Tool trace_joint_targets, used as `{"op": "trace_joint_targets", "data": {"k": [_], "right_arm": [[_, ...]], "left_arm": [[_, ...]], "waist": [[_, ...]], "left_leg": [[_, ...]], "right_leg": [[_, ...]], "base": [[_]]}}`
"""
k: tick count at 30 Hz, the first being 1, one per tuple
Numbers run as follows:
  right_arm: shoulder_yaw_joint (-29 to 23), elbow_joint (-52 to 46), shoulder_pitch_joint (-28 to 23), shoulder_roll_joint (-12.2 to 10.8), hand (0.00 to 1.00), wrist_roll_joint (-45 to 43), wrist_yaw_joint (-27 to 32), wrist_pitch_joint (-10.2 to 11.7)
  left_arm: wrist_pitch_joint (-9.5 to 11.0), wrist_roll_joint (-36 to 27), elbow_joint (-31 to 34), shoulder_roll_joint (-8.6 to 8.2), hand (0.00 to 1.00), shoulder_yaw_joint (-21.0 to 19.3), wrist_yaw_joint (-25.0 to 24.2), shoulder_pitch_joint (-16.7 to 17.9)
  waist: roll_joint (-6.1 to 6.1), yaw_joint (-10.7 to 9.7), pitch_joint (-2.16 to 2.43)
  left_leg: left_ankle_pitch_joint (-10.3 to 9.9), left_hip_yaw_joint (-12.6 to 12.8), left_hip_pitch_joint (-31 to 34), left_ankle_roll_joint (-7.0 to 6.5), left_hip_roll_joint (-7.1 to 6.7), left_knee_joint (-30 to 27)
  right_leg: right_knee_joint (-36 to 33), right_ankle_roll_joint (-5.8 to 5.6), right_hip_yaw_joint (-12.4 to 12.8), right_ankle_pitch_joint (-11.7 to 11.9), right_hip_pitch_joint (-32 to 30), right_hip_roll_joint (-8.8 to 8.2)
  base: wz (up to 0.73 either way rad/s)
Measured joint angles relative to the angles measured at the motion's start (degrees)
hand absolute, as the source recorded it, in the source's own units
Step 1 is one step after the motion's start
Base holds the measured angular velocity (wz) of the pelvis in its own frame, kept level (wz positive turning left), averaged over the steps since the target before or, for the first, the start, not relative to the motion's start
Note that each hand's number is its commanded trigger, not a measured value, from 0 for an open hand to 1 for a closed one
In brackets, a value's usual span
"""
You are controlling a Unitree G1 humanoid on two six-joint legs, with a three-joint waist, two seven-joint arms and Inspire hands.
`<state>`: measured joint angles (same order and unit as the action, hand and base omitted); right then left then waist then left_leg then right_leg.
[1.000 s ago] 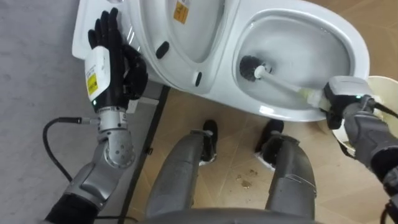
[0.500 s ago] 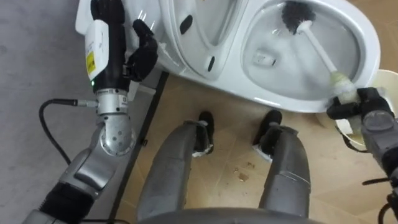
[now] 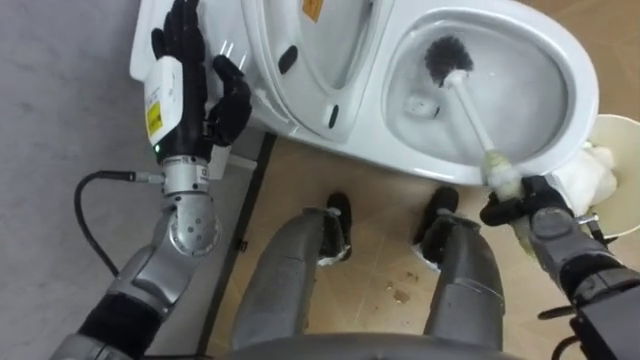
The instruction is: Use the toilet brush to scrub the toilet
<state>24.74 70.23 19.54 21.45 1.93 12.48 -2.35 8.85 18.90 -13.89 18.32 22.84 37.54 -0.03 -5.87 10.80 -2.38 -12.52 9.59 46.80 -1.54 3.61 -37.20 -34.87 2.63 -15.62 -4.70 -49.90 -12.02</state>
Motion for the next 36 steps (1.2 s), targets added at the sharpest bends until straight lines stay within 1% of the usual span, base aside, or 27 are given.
{"op": "trace_joint_targets", "data": {"k": [1, 3, 5, 6, 8, 10, 11, 12, 14, 16, 17, 18, 19, 20, 21, 22, 23, 25, 26, 27, 28, 29, 31, 32, 33, 34, 36], "right_arm": [[0.08, 0.81, -0.19, -0.12, 1.0, -0.63, 0.01, 0.27], [0.05, 1.38, -0.88, -0.15, 1.0, -1.5, 0.03, 0.42], [0.03, 1.55, -1.79, -0.14, 1.0, -1.83, 0.22, 0.43], [0.0, 1.55, -2.64, -0.14, 1.0, -1.89, 0.6, 0.52], [-0.37, 1.67, -3.88, -0.1, 1.0, -2.31, 0.68, 0.64], [-1.66, 1.79, -5.7, 0.02, 1.0, -2.83, 0.58, 1.29], [-1.91, 1.9, -6.12, 0.06, 1.0, -2.93, 0.55, 1.3], [-1.92, 2.42, -6.66, 0.23, 1.0, -3.03, 0.54, 1.22], [-1.98, 3.37, -7.48, 0.44, 1.0, -3.09, 0.51, 1.17], [-2.41, 3.93, -9.14, 0.46, 1.0, -3.27, 0.39, 1.05], [-2.49, 3.92, -9.82, 0.45, 1.0, -3.27, 0.39, 1.05], [-3.05, 3.83, -10.73, 0.4, 1.0, -3.39, 0.45, 1.06], [-3.98, 3.97, -12.36, 0.24, 1.0, -3.57, 0.47, 1.07], [-4.46, 3.93, -13.14, 0.23, 1.0, -3.65, 0.48, 1.06], [-5.28, 3.66, -14.71, 0.15, 1.0, -4.1, 0.51, 1.06], [-6.26, 3.28, -16.03, -0.06, 1.0, -5.06, 0.55, 1.02], [-6.87, 3.3, -16.82, -0.26, 1.0, -5.96, 0.55, 1.01], [-9.86, 2.58, -20.27, -1.14, 1.0, -9.46, 0.54, 1.0], [-10.34, 2.43, -21.15, -1.14, 1.0, -9.75, 0.54, 1.0], [-11.08, 2.45, -22.65, -1.26, 1.0, -10.21, 0.55, 0.97], [-12.2, 2.48, -23.87, -1.97, 1.0, -11.18, 0.62, 0.33], [-12.59, 2.45, -24.41, -2.41, 1.0, -11.36, 0.65, -0.08], [-14.99, 1.75, -26.62, -4.77, 1.0, -12.53, 0.44, -0.95], [-15.39, 1.37, -27.02, -5.22, 1.0, -12.96, 0.4, -1.17], [-16.04, 0.92, -27.55, -6.03, 1.0, -13.58, 0.4, -1.44], [-16.57, 0.93, -27.74, -6.73, 1.0, -13.93, 0.38, -1.53], [-16.85, 0.94, -27.76, -7.35, 1.0, -14.26, 0.23, -1.86]], "left_arm": [[0.02, 0.59, -0.21, -0.02, 0.0, -0.01, -0.37, 0.18], [0.11, 0.82, -0.44, -0.25, 0.0, -0.01, -0.54, 0.84], [0.24, 0.82, -0.69, -0.58, 0.0, -0.04, -0.43, 1.77], [0.41, 0.81, -0.89, -0.66, 0.0, -0.04, -0.42, 2.34], [0.5, 1.19, -1.39, -0.7, 0.0, -0.05, -0.44, 3.12], [1.2, 2.02, -2.43, -0.66, 0.0, -0.77, -0.44, 4.84], [1.42, 2.04, -2.75, -0.66, 0.0, -0.96, -0.47, 5.22], [1.65, 2.02, -3.35, -0.66, 0.0, -1.1, -0.49, 5.88], [2.24, 2.0, -4.62, -0.66, 0.0, -1.36, -0.66, 6.71], [2.47, 2.01, -6.11, -0.66, 0.0, -2.04, -1.73, 7.83], [2.49, 2.0, -6.5, -0.66, 0.0, -2.35, -2.08, 8.22], [2.54, 1.91, -7.25, -0.65, 0.0, -2.87, -2.74, 8.9], [2.77, 1.9, -8.04, -0.68, 0.0, -3.74, -3.39, 9.67], [2.8, 1.88, -8.34, -0.72, 0.0, -4.21, -3.7, 10.05], [2.83, 1.76, -8.46, -0.74, 0.0, -5.48, -4.66, 11.18], [2.83, 1.64, -8.58, -1.03, 0.0, -6.95, -5.29, 12.41], [2.84, 1.44, -8.67, -1.14, 0.0, -7.5, -5.61, 12.94], [3.12, -0.54, -8.67, -1.47, 0.0, -9.61, -6.74, 15.77], [3.16, -0.93, -8.69, -1.66, 0.0, -9.87, -6.81, 16.28], [3.27, -1.18, -8.69, -2.27, 0.0, -10.64, -6.97, 17.35], [3.52, -1.17, -8.69, -2.82, 0.0, -11.35, -7.02, 18.5], [3.67, -1.18, -8.69, -2.95, 0.0, -11.56, -7.0, 18.95], [4.6, -1.17, -8.68, -3.36, 0.0, -12.85, -7.01, 20.97], [4.9, -1.16, -8.68, -3.61, 0.0, -13.32, -7.01, 21.38], [5.32, -1.17, -8.61, -3.83, 0.0, -13.85, -6.9, 22.21], [5.43, -1.17, -8.35, -3.87, 0.0, -14.11, -6.75, 22.94], [5.64, -1.24, -8.32, -3.93, 0.0, -14.32, -6.55, 23.54]], "waist": [[0.05, 0.1, -0.09], [0.21, 0.15, -0.2], [0.22, 0.13, -0.2], [0.24, 0.01, -0.21], [0.35, -0.29, -0.26], [0.8, -1.04, -0.21], [0.99, -1.05, -0.18], [1.31, -1.05, -0.14], [1.85, -1.16, 0.02], [2.58, -1.02, 0.35], [2.72, -1.1, 0.67], [2.88, -1.11, 0.85], [3.41, -1.15, 1.1], [3.57, -1.03, 1.3], [4.03, -0.87, 1.92], [4.4, -0.94, 2.26], [4.6, -0.96, 2.44], [5.27, -1.21, 2.9], [5.34, -1.25, 2.91], [5.61, -1.35, 2.85], [5.91, -1.68, 2.8], [6.04, -1.71, 2.74], [6.69, -1.98, 2.75], [6.84, -2.15, 2.76], [7.12, -2.73, 2.76], [7.47, -2.84, 2.88], [7.92, -2.79, 2.9]], "left_leg": [[0.17, -0.39, -0.57, 0.27, -0.04, 0.43], [0.18, -0.52, -1.81, 0.3, -0.06, 1.07], [0.3, -0.71, -3.19, 0.49, -0.09, 2.04], [0.4, -0.85, -4.1, 0.63, -0.17, 2.69], [0.51, -0.88, -5.78, 0.83, -0.19, 3.76], [0.52, -0.9, -8.61, 1.18, -0.32, 5.36], [0.43, -0.88, -9.36, 1.32, -0.34, 5.72], [0.2, -0.93, -10.89, 1.66, -0.29, 6.34], [0.23, -0.9, -13.62, 1.91, -0.37, 7.97], [0.34, -0.91, -17.57, 2.19, -0.1, 10.14], [0.31, -0.94, -18.54, 2.34, 0.03, 10.67], [0.4, -1.13, -20.66, 2.57, 0.26, 11.66], [0.41, -1.07, -22.99, 2.86, 0.37, 12.86], [0.36, -1.04, -24.02, 3.01, 0.59, 13.37], [0.31, -1.05, -26.01, 3.36, 1.03, 14.4], [0.18, -1.09, -28.01, 3.7, 1.42, 15.33], [0.18, -1.11, -29.07, 3.85, 1.65, 15.89], [0.36, -1.38, -33.99, 4.45, 2.05, 18.78], [0.37, -1.48, -35.02, 4.49, 2.03, 19.4], [0.43, -1.68, -37.14, 4.58, 1.75, 20.66], [0.53, -1.75, -39.3, 4.74, 1.6, 21.97], [0.54, -1.79, -40.28, 4.76, 1.62, 22.44], [0.73, -2.47, -44.1, 5.13, 1.69, 24.56], [0.73, -2.76, -44.73, 5.14, 1.69, 24.91], [0.75, -3.65, -45.79, 5.21, 1.67, 25.28], [0.8, -3.78, -47.0, 5.31, 1.68, 25.56], [0.8, -4.01, -48.24, 5.31, 1.66, 25.68]], "right_leg": [[0.24, 0.08, -0.43, -0.05, 0.77, -0.03], [0.45, 0.04, -0.61, -0.46, 1.77, 0.07], [1.23, 0.06, -1.36, -0.57, 3.24, 0.04], [1.48, -0.23, -1.64, -0.71, 4.19, 0.02], [1.88, -0.41, -2.04, -1.22, 5.81, -0.01], [2.36, -0.72, -2.04, -2.13, 8.15, 0.1], [2.45, -0.72, -2.03, -2.33, 8.72, 0.14], [2.79, -0.58, -2.0, -2.56, 10.01, 0.36], [3.34, -0.2, -2.09, -2.77, 12.2, 0.5], [4.76, -0.28, -2.01, -3.11, 15.81, 1.31], [5.26, -0.32, -2.06, -3.17, 16.76, 1.59], [6.17, -0.43, -2.22, -3.36, 19.06, 2.06], [6.8, -0.55, -2.23, -3.81, 20.96, 2.41], [7.35, -0.57, -2.27, -3.9, 22.05, 2.69], [8.62, -0.57, -2.33, -3.93, 24.1, 3.48], [9.71, -0.55, -2.82, -3.94, 26.18, 4.1], [10.46, -0.54, -3.13, -3.95, 27.38, 4.39], [12.81, -0.64, -3.55, -4.2, 32.21, 5.42], [13.05, -0.77, -3.58, -4.4, 33.15, 5.52], [13.11, -1.08, -3.56, -5.01, 34.7, 5.51], [13.17, -1.29, -3.7, -5.61, 36.41, 5.46], [13.31, -1.34, -3.98, -5.86, 37.29, 5.47], [14.36, -1.55, -4.97, -6.65, 40.92, 5.74], [14.48, -1.61, -5.14, -6.85, 41.6, 5.77], [14.89, -1.84, -5.37, -7.18, 42.92, 5.98], [15.25, -1.94, -5.57, -7.41, 44.03, 6.07], [15.62, -2.12, -5.66, -7.67, 45.44, 6.11]], "base": [[0.09], [0.03], [0.0], [0.04], [0.08], [0.03], [-0.06], [-0.09], [-0.03], [-0.06], [-0.06], [0.0], [0.0], [-0.08], [-0.08], [-0.07], [0.0], [0.0], [0.05], [0.08], [0.09], [0.09], [0.12], [0.21], [0.19], [0.14], [0.05]]}}
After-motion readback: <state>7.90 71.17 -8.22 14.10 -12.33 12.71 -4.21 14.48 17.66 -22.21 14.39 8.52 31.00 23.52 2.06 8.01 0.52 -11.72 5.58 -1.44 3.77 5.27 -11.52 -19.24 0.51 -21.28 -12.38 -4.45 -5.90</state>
